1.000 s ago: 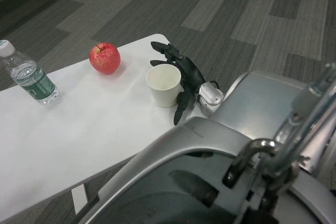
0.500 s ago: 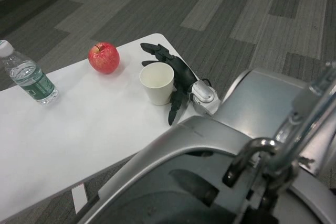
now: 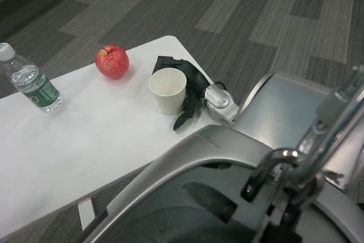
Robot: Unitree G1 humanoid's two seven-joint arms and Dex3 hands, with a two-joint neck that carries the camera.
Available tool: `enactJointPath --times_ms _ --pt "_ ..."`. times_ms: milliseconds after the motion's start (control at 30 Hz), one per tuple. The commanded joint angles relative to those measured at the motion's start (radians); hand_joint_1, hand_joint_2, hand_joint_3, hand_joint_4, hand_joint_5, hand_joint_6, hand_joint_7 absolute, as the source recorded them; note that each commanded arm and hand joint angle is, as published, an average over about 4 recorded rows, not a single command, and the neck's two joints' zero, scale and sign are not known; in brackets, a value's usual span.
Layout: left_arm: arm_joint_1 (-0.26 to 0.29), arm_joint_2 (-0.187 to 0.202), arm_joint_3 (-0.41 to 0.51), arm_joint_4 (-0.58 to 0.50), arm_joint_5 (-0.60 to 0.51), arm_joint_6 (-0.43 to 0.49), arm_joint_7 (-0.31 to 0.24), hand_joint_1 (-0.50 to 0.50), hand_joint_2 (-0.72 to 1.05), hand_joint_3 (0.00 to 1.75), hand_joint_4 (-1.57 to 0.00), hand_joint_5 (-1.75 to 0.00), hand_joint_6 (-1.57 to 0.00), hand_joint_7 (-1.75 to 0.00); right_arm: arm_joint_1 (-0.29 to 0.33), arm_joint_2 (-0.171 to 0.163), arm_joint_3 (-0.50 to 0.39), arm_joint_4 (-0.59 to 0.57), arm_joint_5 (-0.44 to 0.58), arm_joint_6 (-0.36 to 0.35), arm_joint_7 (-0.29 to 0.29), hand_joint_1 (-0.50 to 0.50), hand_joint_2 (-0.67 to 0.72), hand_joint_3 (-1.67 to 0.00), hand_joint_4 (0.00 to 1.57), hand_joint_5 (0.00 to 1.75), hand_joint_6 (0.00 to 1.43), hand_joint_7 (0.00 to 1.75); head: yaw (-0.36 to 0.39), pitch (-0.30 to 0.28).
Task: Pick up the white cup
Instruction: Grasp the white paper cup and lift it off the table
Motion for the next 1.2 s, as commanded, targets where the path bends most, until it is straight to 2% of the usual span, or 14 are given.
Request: enactJointPath --times_ms 33,167,233,267,300,400,500,667,867,1033,1100,1200 --pt "0.009 0.002 0.009 -0.007 0.000 -0.003 0.002 -0.50 -0.64 0.09 0.00 -0.31 0.00 -0.14 0.015 0.009 0.021 0.057 -0.007 0.033 0.005 -0.38 0.41 -1.07 0.54 1.55 1.36 1.61 0.005 -0.001" --pt "0.009 0.002 0.009 -0.006 0.000 -0.003 0.001 -0.50 -0.64 0.09 0.00 -0.31 0.00 -0.14 0.015 0.009 0.026 0.070 -0.007 0.033 0.012 -0.36 0.36 -1.25 0.59 1.55 1.40 1.47 0.011 -0.002" --pt "0.009 0.001 0.009 -0.006 0.000 -0.003 0.002 -0.50 -0.64 0.09 0.00 -0.31 0.00 -0.14 0.014 0.009 0.027 0.070 -0.008 0.033 0.013 -0.34 0.34 -1.27 0.77 1.60 1.40 1.41 0.012 -0.004" --pt "0.009 0.001 0.009 -0.006 0.000 -0.003 0.002 -0.50 -0.64 0.09 0.00 -0.31 0.00 -0.14 0.014 0.009 0.027 0.069 -0.008 0.032 0.017 -0.31 0.36 -1.27 0.92 1.62 1.40 1.38 0.013 -0.004" --pt "0.009 0.001 0.009 -0.006 0.000 -0.003 0.002 -0.50 -0.64 0.09 0.00 -0.31 0.00 -0.14 0.013 0.009 0.026 0.067 -0.008 0.031 0.024 -0.28 0.41 -1.27 1.06 1.65 1.40 1.36 0.012 -0.004" --pt "0.009 0.001 0.009 -0.006 0.000 -0.003 0.002 -0.50 -0.64 0.09 0.00 -0.31 0.00 -0.14 0.007 0.006 0.023 0.058 -0.008 0.028 0.050 -0.14 0.58 -1.25 1.30 1.65 1.39 1.29 0.019 -0.001" --pt "0.009 0.001 0.009 -0.006 0.000 -0.003 0.002 -0.50 -0.64 0.09 0.00 -0.31 0.00 -0.14 -0.002 0.000 0.022 0.040 -0.008 0.026 0.059 0.09 0.66 -1.13 1.36 1.65 1.37 1.20 0.023 0.000" --pt "0.009 0.001 0.009 -0.005 0.000 -0.003 0.002 -0.50 -0.64 0.09 0.00 -0.31 0.00 -0.14 -0.019 -0.010 0.022 0.001 -0.009 0.024 0.072 0.25 0.69 -0.91 1.36 1.65 1.37 1.12 0.024 0.000" --pt "0.009 0.001 0.009 -0.005 0.000 -0.003 0.002 -0.50 -0.64 0.09 0.00 -0.31 0.00 -0.14 -0.041 -0.035 0.025 -0.043 -0.013 0.026 0.084 0.32 0.72 -0.79 1.34 1.65 1.34 0.94 0.045 0.008" --pt "0.009 -0.001 0.009 -0.005 0.000 -0.003 0.001 -0.50 -0.64 0.09 0.00 -0.31 0.00 -0.14 -0.060 -0.061 0.026 -0.070 -0.014 0.028 0.082 0.33 0.71 -0.79 1.34 1.65 1.34 0.84 0.048 0.009" --pt "0.010 -0.002 0.009 -0.005 0.000 -0.004 0.001 -0.50 -0.64 0.09 0.00 -0.31 0.00 -0.14 -0.067 -0.070 0.028 -0.076 -0.013 0.030 0.080 0.33 0.72 -0.79 1.34 1.65 1.34 0.86 0.048 0.009" --pt "0.013 -0.007 0.009 -0.005 0.000 -0.005 0.001 -0.50 -0.64 0.09 0.00 -0.31 0.00 -0.14 -0.102 -0.086 0.032 -0.080 -0.014 0.033 0.079 0.33 0.72 -0.79 1.34 1.65 1.34 0.84 0.073 0.053"
